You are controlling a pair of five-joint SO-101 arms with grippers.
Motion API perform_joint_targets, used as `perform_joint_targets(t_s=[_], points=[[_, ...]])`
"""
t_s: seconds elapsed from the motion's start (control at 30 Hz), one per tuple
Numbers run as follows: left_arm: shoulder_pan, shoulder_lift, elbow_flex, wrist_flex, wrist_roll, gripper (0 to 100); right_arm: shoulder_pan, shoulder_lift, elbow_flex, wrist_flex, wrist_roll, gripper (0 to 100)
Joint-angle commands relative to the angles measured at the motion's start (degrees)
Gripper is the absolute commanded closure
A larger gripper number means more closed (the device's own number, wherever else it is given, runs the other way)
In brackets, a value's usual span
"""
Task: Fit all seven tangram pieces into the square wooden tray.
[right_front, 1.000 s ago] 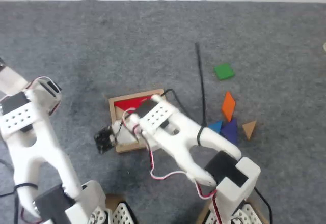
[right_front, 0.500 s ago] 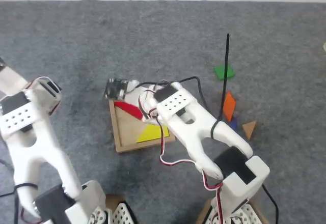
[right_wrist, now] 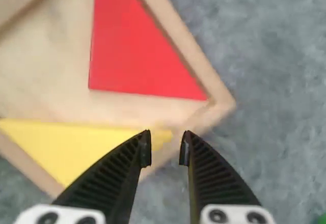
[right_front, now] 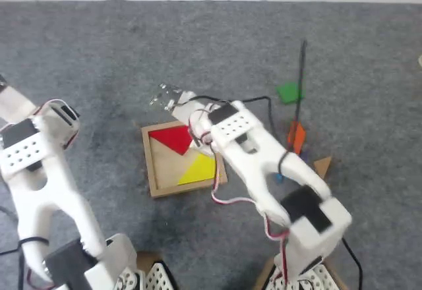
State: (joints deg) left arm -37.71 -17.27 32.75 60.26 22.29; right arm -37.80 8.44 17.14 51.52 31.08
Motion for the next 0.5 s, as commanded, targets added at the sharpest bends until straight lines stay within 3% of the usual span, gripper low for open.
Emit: perform_joint_targets(t_s=[0.0,0.2,0.47], points=[[-0.26,-2.55,-0.13,-1.23,0.44,77,0.75,-7.43,4.92,0.57,-0.18,89.0],[-0.26,-2.55,-0.13,-1.05,0.44,77,-0.04,-3.56,8.97,-0.04,1.32,89.0],[-0.26,-2.37,-0.04,-1.05,0.44,77,-7.16,3.03,4.04,-1.98,1.49,89.0]])
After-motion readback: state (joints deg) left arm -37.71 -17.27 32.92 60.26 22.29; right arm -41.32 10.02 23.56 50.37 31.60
